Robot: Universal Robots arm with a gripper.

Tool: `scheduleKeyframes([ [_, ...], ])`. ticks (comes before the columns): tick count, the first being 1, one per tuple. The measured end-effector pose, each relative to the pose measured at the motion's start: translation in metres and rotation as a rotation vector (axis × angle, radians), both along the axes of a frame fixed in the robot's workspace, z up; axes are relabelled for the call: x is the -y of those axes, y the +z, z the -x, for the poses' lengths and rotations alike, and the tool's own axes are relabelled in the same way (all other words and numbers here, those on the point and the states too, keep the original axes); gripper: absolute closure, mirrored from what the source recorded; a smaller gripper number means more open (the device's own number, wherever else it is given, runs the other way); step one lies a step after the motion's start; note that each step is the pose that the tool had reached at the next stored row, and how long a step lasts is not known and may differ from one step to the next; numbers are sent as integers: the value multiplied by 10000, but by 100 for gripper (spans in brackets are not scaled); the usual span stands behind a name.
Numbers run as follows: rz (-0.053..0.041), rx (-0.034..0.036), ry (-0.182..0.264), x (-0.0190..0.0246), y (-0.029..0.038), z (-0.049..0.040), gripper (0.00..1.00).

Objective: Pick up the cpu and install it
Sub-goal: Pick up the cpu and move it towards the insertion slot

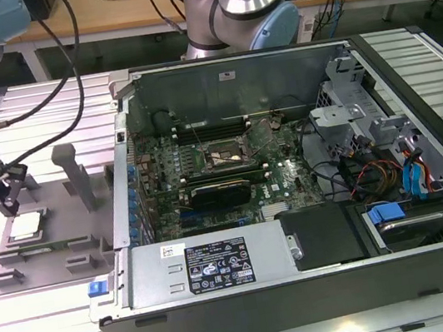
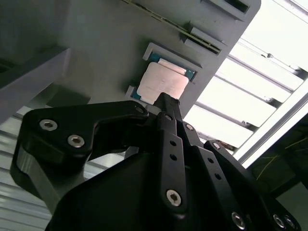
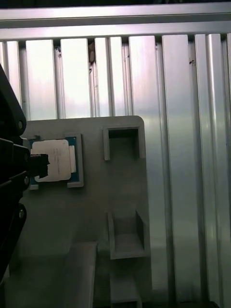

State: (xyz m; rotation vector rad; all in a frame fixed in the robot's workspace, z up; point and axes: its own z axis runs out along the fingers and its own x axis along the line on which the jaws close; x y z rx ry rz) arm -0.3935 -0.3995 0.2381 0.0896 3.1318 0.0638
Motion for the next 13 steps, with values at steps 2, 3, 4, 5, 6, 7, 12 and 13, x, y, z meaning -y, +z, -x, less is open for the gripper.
scheduleKeyframes([
  [2,0,0,42,3,-66,-11,89],
  [3,0,0,51,4,-96,-16,89],
  [4,0,-1,62,5,-130,-21,89],
  [5,-1,0,69,7,-144,-23,89],
  [6,0,-1,75,8,-157,-24,89],
  [7,1,-3,79,9,-164,-24,89],
  [12,0,-1,82,9,-170,-25,89],
  [13,0,-1,81,9,-172,-25,89],
])
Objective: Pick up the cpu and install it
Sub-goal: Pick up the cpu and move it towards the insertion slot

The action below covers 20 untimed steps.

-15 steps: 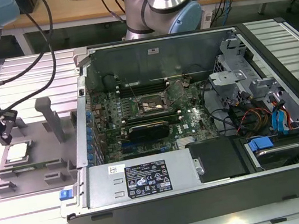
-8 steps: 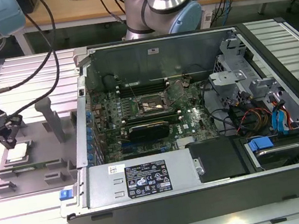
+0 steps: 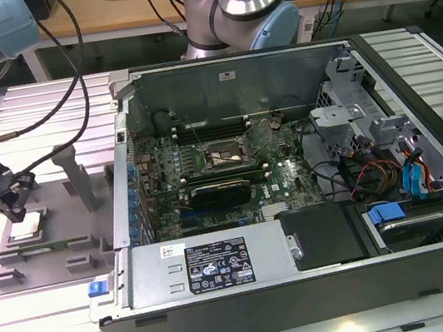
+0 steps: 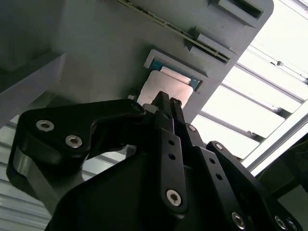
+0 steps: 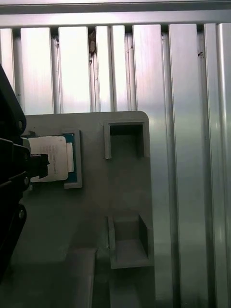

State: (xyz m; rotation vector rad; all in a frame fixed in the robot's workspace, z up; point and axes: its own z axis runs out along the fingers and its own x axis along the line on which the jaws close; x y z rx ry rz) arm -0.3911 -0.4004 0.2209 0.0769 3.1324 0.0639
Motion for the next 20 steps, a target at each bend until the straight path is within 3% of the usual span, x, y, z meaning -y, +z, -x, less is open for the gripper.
scheduleKeyframes([
  [3,0,0,0,0,-4,0,58],
  [5,0,0,0,0,-5,0,46],
  [6,0,-1,0,0,-6,0,46],
  [8,0,0,0,0,-8,0,28],
  [13,-1,2,0,0,-29,-1,28],
  [15,-1,1,0,0,-60,0,28],
  [17,0,0,0,0,-147,0,28],
  [20,0,0,187,0,-189,1,28],
])
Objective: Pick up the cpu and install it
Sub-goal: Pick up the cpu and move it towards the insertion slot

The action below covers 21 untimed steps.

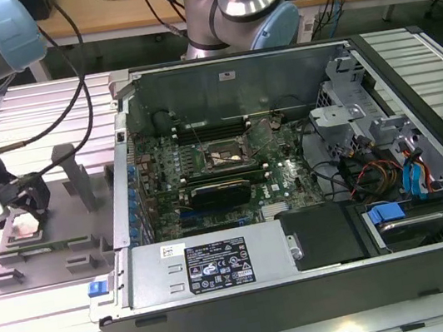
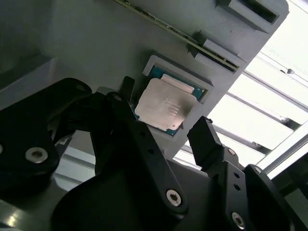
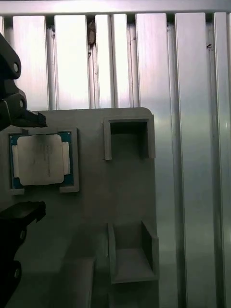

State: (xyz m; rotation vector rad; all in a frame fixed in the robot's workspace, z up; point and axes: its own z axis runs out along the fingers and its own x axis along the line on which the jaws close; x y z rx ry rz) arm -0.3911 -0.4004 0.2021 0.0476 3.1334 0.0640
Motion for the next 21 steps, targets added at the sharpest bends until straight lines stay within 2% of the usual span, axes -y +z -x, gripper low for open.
scheduleKeyframes([
  [3,0,1,699,0,-42,-1,28],
  [4,0,0,735,0,-54,0,28],
  [8,0,1,740,-1,-102,4,28],
  [11,0,0,739,-26,-135,5,28],
  [13,-1,1,742,-41,-141,7,28],
  [21,0,1,741,-42,-146,7,28],
])
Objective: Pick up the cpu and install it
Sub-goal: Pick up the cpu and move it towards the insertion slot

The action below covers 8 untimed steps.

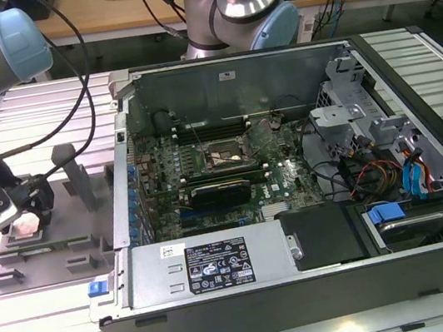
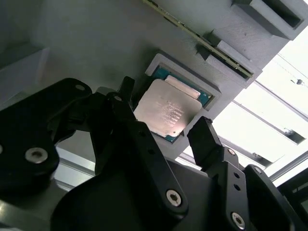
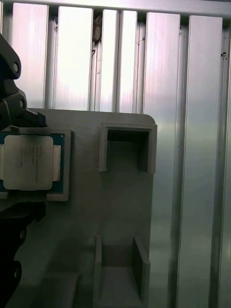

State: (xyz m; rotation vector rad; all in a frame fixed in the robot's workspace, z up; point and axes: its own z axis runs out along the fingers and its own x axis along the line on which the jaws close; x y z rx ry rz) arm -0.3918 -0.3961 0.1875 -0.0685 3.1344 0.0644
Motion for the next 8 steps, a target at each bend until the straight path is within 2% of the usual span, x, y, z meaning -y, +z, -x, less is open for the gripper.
scheduleKeyframes([
  [8,0,-1,0,0,-6,1,29],
])
